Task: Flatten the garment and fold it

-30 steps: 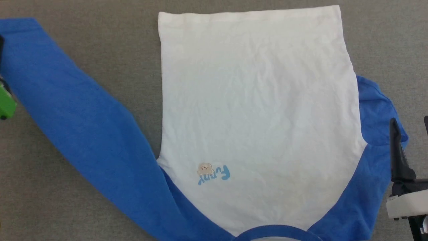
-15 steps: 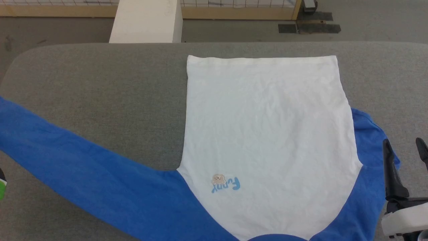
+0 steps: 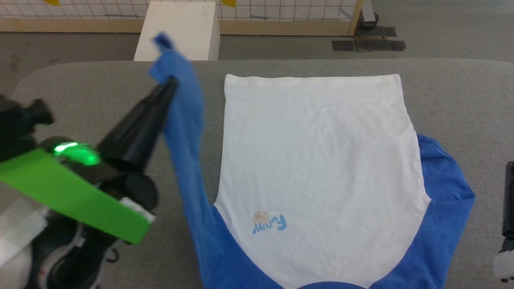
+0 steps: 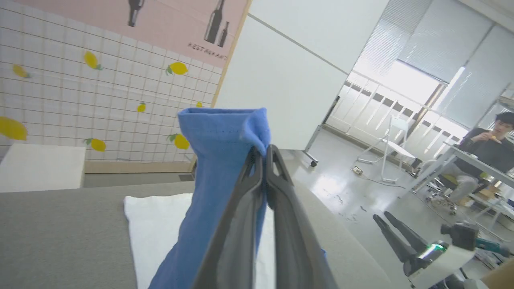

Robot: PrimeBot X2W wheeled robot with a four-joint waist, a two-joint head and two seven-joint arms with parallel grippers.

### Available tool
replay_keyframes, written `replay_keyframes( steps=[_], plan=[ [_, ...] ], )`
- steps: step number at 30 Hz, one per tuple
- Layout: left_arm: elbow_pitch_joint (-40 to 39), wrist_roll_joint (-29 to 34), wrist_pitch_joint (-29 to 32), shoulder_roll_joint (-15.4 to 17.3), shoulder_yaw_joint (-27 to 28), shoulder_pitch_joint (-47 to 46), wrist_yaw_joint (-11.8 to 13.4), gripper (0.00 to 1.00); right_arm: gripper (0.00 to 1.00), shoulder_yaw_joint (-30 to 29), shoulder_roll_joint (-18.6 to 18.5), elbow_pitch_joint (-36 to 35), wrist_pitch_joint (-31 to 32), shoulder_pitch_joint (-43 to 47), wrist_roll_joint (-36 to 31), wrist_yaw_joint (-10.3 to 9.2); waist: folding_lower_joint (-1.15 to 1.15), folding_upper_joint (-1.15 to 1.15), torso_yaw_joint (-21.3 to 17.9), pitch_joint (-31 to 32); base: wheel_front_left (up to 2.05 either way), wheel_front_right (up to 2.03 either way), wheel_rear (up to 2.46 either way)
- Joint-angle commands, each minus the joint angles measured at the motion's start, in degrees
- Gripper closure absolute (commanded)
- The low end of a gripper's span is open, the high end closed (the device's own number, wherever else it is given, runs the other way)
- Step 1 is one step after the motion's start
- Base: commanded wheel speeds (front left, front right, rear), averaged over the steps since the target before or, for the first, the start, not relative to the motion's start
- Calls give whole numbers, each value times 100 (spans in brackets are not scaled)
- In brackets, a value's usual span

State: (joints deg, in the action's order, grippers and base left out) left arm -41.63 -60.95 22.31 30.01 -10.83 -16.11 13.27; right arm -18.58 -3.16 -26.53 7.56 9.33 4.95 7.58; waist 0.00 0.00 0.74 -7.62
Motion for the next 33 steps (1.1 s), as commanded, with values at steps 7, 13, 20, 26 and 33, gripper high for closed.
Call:
replay_keyframes(
  steps=[7,13,20,26,33],
  plan=[
    [530,470,292,-1264,-1924,-1338,51,100,0,-297,19,-113,33,-122,-82,-9,0,0,-376,-144,0,0,0],
    [1656,882,-10,-2209,-2977,-1655,-118,100,0,-525,24,-237,-5,-204,-31,-9,0,0,-687,-424,0,0,0],
    [3589,1048,-661,-2652,-3914,-1466,-390,100,0,-789,26,-301,-47,-273,33,-9,0,0,-1083,-849,0,0,0],
    [5266,835,-1266,-2709,-4498,-1616,-576,100,0,-577,27,-116,-125,-446,150,-9,0,0,-1331,-1187,0,0,0],
    [6388,62,-1863,-2712,-5271,-2047,-373,9,0,-256,27,154,-204,-651,115,-9,0,0,-1467,-1333,0,0,0]
  ],
)
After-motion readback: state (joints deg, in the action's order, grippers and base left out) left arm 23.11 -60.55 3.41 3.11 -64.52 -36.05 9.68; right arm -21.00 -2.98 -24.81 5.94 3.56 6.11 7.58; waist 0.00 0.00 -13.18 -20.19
